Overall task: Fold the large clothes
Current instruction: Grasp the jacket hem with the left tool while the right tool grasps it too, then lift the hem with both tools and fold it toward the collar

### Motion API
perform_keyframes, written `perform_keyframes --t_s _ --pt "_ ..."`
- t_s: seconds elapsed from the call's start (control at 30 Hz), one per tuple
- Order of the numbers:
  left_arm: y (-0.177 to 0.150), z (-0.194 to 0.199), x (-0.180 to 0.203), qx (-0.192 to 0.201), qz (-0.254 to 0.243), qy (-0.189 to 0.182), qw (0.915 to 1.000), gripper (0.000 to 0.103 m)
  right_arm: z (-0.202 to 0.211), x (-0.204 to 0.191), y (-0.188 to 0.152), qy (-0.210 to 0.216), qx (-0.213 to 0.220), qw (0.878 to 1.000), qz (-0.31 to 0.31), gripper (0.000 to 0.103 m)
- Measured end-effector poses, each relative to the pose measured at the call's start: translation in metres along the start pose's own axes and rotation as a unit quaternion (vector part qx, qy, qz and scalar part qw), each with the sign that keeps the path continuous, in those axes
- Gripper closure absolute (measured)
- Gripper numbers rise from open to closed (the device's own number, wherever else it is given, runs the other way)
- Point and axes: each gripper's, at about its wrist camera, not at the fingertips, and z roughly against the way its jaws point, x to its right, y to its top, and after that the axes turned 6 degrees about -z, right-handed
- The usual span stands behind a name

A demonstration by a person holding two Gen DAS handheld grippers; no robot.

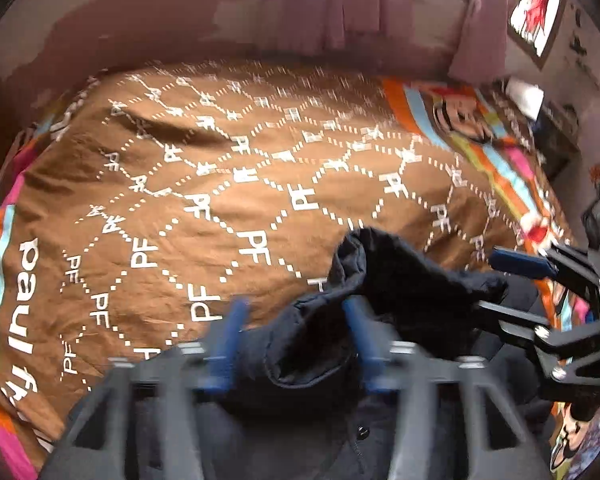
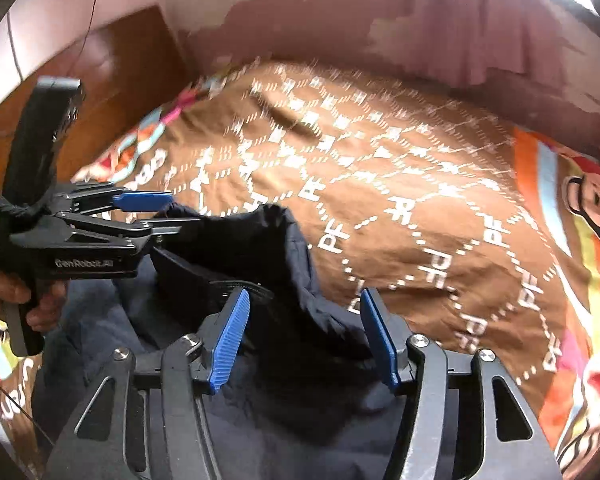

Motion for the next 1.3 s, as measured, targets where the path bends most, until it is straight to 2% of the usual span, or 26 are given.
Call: perform_keyframes --t_s 0.03,0.07,0.13,0.27,0.37,0.4,0.43,0.47,0.53,0.67,0.83,0.9,0.97,1.1,1.13,1.17,1.2,1.23,1.3 --pt "0.0 0.0 0.0 0.004 0.002 0.003 1.0 0.082 -0.007 -0.001 0.001 0.002 -0.013 1.0 0.003 0.061" --pt "0.0 0.001 -0.003 0.012 0.009 0.002 0.9999 0.09 -0.015 -0.002 0.003 -0.001 -0.028 1.0 0.004 0.074" --pt "-0.001 0.004 -0.015 0.023 0.049 -0.019 0.9983 0.096 -0.02 0.0 0.003 -0.01 -0.031 0.999 0.0 0.097" --pt "-0.015 0.019 -0.043 0.039 0.079 -0.052 0.9947 0.098 0.009 0.015 -0.009 0.017 0.03 0.998 -0.055 0.1" --pt "-0.032 0.026 -0.065 0.036 0.096 -0.103 0.9894 0.098 0.03 0.023 -0.037 0.044 0.043 0.996 -0.058 0.1" --pt "-0.041 0.029 -0.064 0.031 0.085 -0.115 0.9893 0.098 0.032 0.025 -0.043 0.055 0.038 0.996 -0.054 0.1" --pt "-0.047 0.031 -0.06 0.026 0.068 -0.114 0.9908 0.098 0.033 0.022 -0.052 0.061 0.028 0.997 -0.042 0.1" --pt "-0.056 0.032 -0.051 0.015 0.041 -0.11 0.993 0.098 0.032 0.016 -0.061 0.055 0.019 0.998 -0.026 0.1" --pt "-0.069 0.03 -0.043 -0.003 0.019 -0.111 0.9937 0.098 0.027 0.007 -0.08 0.04 -0.006 0.999 0.005 0.1" --pt "-0.099 0.009 -0.026 -0.051 -0.013 -0.099 0.9937 0.098 0.005 0.014 -0.105 0.04 -0.05 0.998 -0.01 0.1" --pt "-0.106 -0.011 -0.016 -0.075 -0.021 -0.061 0.9951 0.098 -0.026 0.015 -0.115 0.023 -0.074 0.997 -0.019 0.1" --pt "-0.103 0.0 -0.016 -0.064 -0.015 -0.059 0.9961 0.097 -0.021 0.017 -0.114 0.033 -0.073 0.996 -0.036 0.1" --pt "-0.101 0.021 -0.02 -0.036 -0.009 -0.073 0.9966 0.095 -0.006 0.019 -0.112 0.048 -0.069 0.996 -0.042 0.098" --pt "-0.094 0.055 -0.026 -0.004 -0.008 -0.091 0.9959 0.09 0.027 0.019 -0.102 0.055 -0.053 0.997 -0.012 0.095" --pt "-0.089 0.062 -0.026 0.006 -0.009 -0.091 0.9958 0.089 0.036 0.022 -0.097 0.059 -0.044 0.997 -0.014 0.088" --pt "-0.084 0.068 -0.025 0.016 -0.01 -0.089 0.9959 0.088 0.044 0.027 -0.091 0.062 -0.033 0.997 -0.022 0.074" --pt "-0.078 0.071 -0.025 0.026 -0.008 -0.086 0.9959 0.086 0.049 0.032 -0.085 0.062 -0.022 0.997 -0.031 0.066" --pt "-0.071 0.072 -0.024 0.036 -0.004 -0.085 0.9958 0.08 0.053 0.038 -0.078 0.06 -0.005 0.997 -0.047 0.056" --pt "-0.052 0.068 -0.023 0.055 0.016 -0.087 0.9945 0.072 0.052 0.051 -0.063 0.063 0.017 0.994 -0.088 0.056"
